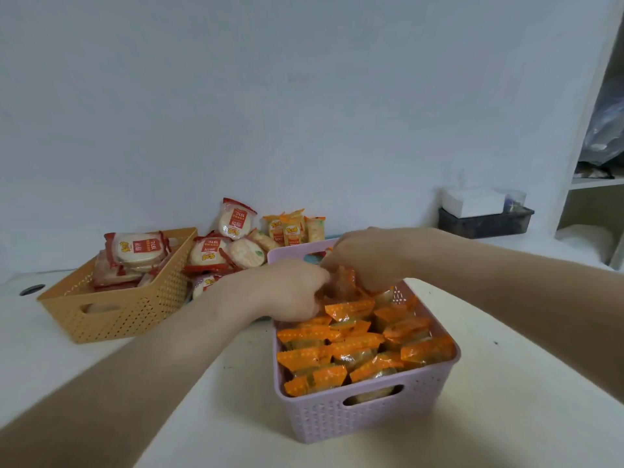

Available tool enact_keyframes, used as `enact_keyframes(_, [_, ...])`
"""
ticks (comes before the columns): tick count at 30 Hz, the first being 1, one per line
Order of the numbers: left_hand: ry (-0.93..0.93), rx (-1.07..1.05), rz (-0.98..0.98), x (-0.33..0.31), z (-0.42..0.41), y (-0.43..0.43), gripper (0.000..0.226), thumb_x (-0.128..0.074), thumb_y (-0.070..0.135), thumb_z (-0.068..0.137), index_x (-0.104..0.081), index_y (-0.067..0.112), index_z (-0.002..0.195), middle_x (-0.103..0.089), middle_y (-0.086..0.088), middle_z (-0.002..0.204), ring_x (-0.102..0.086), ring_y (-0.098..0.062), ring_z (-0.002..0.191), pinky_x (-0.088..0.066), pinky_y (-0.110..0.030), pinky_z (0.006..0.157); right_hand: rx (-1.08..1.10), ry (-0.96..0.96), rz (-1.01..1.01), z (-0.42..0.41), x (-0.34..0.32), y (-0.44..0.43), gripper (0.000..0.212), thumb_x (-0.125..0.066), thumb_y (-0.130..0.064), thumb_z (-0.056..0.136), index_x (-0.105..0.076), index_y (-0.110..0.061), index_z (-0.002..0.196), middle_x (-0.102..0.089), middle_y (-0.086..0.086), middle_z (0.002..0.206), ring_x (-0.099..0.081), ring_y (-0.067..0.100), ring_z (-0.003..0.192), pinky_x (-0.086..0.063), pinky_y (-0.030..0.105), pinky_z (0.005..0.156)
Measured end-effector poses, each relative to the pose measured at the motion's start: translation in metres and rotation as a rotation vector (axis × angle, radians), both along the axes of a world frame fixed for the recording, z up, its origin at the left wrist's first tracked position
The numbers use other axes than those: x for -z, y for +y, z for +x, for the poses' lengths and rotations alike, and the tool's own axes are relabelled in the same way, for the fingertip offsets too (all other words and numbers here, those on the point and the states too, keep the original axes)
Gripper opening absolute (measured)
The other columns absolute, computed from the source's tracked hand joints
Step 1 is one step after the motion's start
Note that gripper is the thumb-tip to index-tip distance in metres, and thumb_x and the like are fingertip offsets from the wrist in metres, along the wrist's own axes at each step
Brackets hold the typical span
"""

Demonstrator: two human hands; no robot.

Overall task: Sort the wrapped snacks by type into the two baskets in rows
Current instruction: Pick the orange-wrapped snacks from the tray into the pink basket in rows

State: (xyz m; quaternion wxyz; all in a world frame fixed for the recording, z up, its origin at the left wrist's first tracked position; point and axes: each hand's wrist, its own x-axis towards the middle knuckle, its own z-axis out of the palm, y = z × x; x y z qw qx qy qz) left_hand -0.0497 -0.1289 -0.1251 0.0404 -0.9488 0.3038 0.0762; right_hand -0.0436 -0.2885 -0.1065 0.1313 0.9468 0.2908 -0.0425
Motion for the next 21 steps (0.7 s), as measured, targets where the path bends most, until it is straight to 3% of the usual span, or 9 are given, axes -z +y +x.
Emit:
enact_keyframes(3, [-0.166, 0.106, 0.082, -0.004, 0.008, 0.001, 0.030, -0.048, 0.016, 0.092, -0.065, 0.023, 0.115, -0.068, 0.002, 0.105, -0.064, -0.017, 0.094, -0.054, -0.034, 0.077, -0.104, -0.066, -0.130, 0.006, 0.005, 0.002, 0.047, -0.054, -0.010, 0.084, -0.055, -0.034, 0.125, -0.062, -0.003, 0.116, -0.058, 0.023, 0.109, -0.050, 0.041, 0.089])
enact_keyframes(5, [-0.302, 0.112, -0.014, -0.006, 0.009, 0.006, 0.024, -0.046, 0.016, 0.096, -0.067, 0.024, 0.104, -0.069, 0.006, 0.093, -0.063, -0.012, 0.085, -0.050, -0.026, 0.066, -0.146, -0.118, -0.121, 0.010, 0.012, -0.002, 0.051, -0.054, -0.011, 0.085, -0.055, -0.042, 0.126, -0.062, -0.009, 0.118, -0.052, 0.018, 0.116, -0.040, 0.042, 0.097])
enact_keyframes(8, [-0.192, 0.039, -0.262, -0.010, 0.008, 0.014, 0.019, -0.054, 0.019, 0.094, -0.070, 0.028, 0.098, -0.068, 0.012, 0.090, -0.063, -0.004, 0.085, -0.053, -0.027, 0.074, -0.140, -0.110, 0.068, 0.014, 0.015, -0.013, 0.042, -0.056, -0.026, 0.090, -0.055, -0.050, 0.123, -0.063, -0.017, 0.113, -0.049, 0.012, 0.115, -0.033, 0.042, 0.098])
enact_keyframes(10, [0.022, 0.020, -0.180, -0.015, 0.006, 0.018, 0.018, -0.061, 0.025, 0.091, -0.071, 0.031, 0.105, -0.067, 0.017, 0.100, -0.061, -0.001, 0.094, -0.050, -0.018, 0.077, -0.126, -0.081, 0.206, 0.013, 0.016, -0.018, 0.031, -0.054, -0.036, 0.093, -0.058, -0.051, 0.120, -0.066, -0.019, 0.106, -0.052, 0.007, 0.104, -0.037, 0.038, 0.093])
enact_keyframes(12, [0.136, 0.011, -0.036, -0.019, 0.005, 0.017, 0.026, -0.064, 0.027, 0.091, -0.067, 0.030, 0.117, -0.063, 0.019, 0.111, -0.058, -0.001, 0.103, -0.044, -0.011, 0.077, -0.085, -0.057, 0.364, 0.011, 0.016, -0.020, 0.021, -0.053, -0.034, 0.094, -0.071, -0.032, 0.106, -0.068, -0.013, 0.089, -0.055, 0.005, 0.080, -0.047, 0.034, 0.083])
enact_keyframes(14, [0.101, 0.007, 0.010, -0.019, 0.006, 0.015, 0.029, -0.067, 0.026, 0.089, -0.065, 0.029, 0.118, -0.064, 0.017, 0.112, -0.059, -0.005, 0.102, -0.044, -0.013, 0.076, 0.028, -0.035, 0.531, 0.009, 0.016, -0.017, 0.027, -0.053, -0.030, 0.096, -0.067, -0.019, 0.076, -0.060, -0.009, 0.066, -0.051, 0.007, 0.061, -0.047, 0.031, 0.069])
enact_keyframes(16, [0.031, 0.021, 0.015, -0.014, 0.006, 0.013, 0.018, -0.069, 0.028, 0.087, -0.070, 0.029, 0.105, -0.067, 0.016, 0.095, -0.061, -0.004, 0.085, -0.045, -0.014, 0.066, 0.129, -0.018, 0.583, 0.005, 0.019, -0.013, 0.038, -0.051, -0.029, 0.097, -0.056, -0.021, 0.059, -0.053, -0.007, 0.057, -0.049, 0.008, 0.057, -0.044, 0.031, 0.065])
enact_keyframes(19, [-0.061, 0.050, 0.047, -0.007, 0.004, 0.011, 0.005, -0.068, 0.028, 0.088, -0.072, 0.026, 0.090, -0.060, 0.016, 0.072, -0.055, -0.001, 0.064, -0.036, -0.012, 0.052, 0.170, -0.052, 0.542, 0.000, 0.023, -0.007, 0.043, -0.048, -0.032, 0.097, -0.050, -0.024, 0.055, -0.053, -0.005, 0.060, -0.052, 0.016, 0.064, -0.048, 0.041, 0.079])
enact_keyframes(21, [-0.123, 0.044, 0.030, -0.006, 0.004, 0.012, 0.005, -0.066, 0.023, 0.088, -0.070, 0.025, 0.085, -0.058, 0.013, 0.069, -0.053, -0.001, 0.063, -0.033, -0.014, 0.051, 0.176, -0.092, 0.520, -0.002, 0.023, -0.006, 0.044, -0.046, -0.034, 0.097, -0.047, -0.022, 0.055, -0.052, -0.006, 0.062, -0.052, 0.018, 0.071, -0.042, 0.042, 0.083])
